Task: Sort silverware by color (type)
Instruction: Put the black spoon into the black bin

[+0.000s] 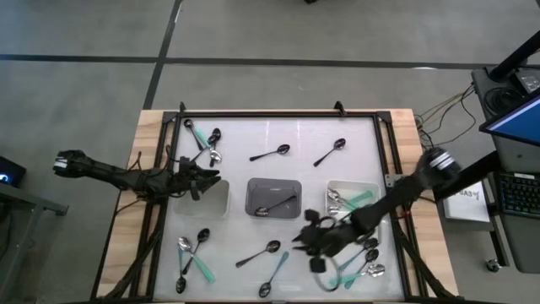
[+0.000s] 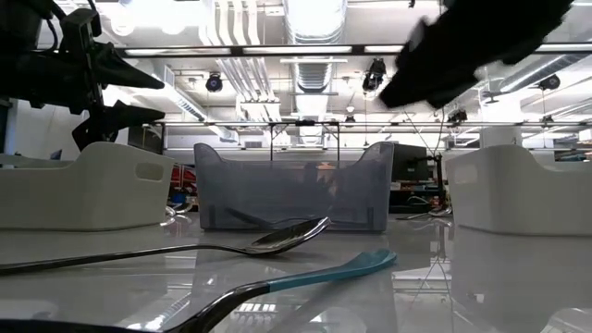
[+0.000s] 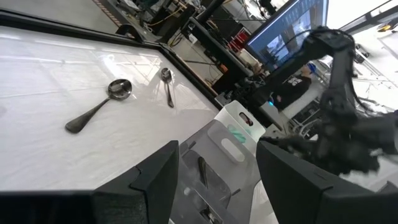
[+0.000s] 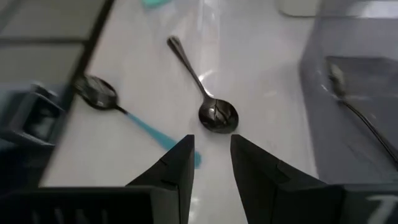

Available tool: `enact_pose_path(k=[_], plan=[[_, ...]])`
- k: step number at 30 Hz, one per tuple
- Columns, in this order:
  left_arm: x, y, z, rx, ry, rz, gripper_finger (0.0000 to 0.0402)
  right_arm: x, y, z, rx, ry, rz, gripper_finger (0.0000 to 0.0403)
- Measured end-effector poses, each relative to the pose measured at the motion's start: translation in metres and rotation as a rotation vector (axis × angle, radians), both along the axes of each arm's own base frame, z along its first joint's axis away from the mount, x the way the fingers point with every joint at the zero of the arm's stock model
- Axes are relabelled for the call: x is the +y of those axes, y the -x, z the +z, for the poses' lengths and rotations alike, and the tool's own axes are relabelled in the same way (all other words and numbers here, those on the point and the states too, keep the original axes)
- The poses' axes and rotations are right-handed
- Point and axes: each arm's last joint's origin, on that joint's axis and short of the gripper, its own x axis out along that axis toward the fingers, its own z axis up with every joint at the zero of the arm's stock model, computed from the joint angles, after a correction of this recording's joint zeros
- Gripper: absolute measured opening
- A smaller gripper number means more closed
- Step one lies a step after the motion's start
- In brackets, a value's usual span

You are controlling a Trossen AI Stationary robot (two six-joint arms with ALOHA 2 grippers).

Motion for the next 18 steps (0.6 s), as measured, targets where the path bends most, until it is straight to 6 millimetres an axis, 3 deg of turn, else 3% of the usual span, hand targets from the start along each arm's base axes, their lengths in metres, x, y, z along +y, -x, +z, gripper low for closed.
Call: enact_pose_path(k=[5, 11, 18], plan=[[0.000, 0.000, 0.000, 0.000, 0.000, 0.000, 0.0198, 0.014, -0.043, -0.016, 0.073, 0.114, 0.035, 0.0096], [0.000, 0.000, 0.000, 0.000, 0.000, 0.000, 0.0198, 0.018, -0.084, -0.027, 0.263, 0.173, 0.053, 0.0096], [0.000, 0.000, 0.000, 0.000, 0.000, 0.000, 0.0198, 0.027, -0.122, -0.027, 0.248, 0.215, 0.189, 0.0096]])
